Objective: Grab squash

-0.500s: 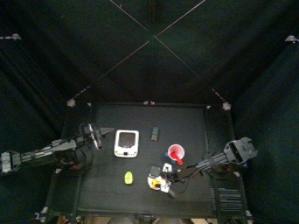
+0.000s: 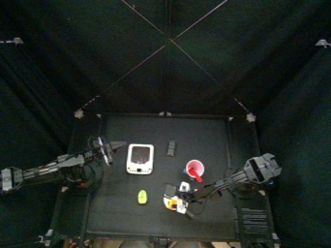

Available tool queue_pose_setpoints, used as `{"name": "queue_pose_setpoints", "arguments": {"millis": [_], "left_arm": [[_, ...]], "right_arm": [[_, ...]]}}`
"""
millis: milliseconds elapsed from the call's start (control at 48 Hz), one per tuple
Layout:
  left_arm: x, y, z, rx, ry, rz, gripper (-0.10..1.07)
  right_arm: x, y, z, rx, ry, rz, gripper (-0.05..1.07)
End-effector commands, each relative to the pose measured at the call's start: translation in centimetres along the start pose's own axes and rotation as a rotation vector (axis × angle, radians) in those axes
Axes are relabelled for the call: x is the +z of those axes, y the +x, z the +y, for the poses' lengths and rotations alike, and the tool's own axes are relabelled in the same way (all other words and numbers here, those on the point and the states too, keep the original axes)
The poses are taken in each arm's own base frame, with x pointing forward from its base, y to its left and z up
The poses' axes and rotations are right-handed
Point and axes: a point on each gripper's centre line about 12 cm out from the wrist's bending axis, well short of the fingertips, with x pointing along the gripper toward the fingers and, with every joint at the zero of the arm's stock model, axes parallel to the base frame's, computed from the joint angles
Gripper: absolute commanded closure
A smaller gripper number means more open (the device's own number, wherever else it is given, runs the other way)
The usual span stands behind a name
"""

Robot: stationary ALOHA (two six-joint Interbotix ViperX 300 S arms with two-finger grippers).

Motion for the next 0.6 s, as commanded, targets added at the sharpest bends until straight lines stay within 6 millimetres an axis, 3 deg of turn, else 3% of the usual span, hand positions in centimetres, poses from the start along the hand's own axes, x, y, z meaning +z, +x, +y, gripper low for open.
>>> {"name": "queue_pose_setpoints", "arguments": {"millis": [0, 583], "left_arm": [[0.8, 0.3, 0.0, -0.001, 0.000, -0.023, 0.97], [0.8, 0.3, 0.0, 0.000, 0.000, -0.023, 0.97]], "right_arm": [[1.0, -0.3, 0.6, 0.021, 0.009, -0.025, 0.04], [0.3, 1.9, 0.9, 0.008, 0.020, 0.024, 0.04]]}}
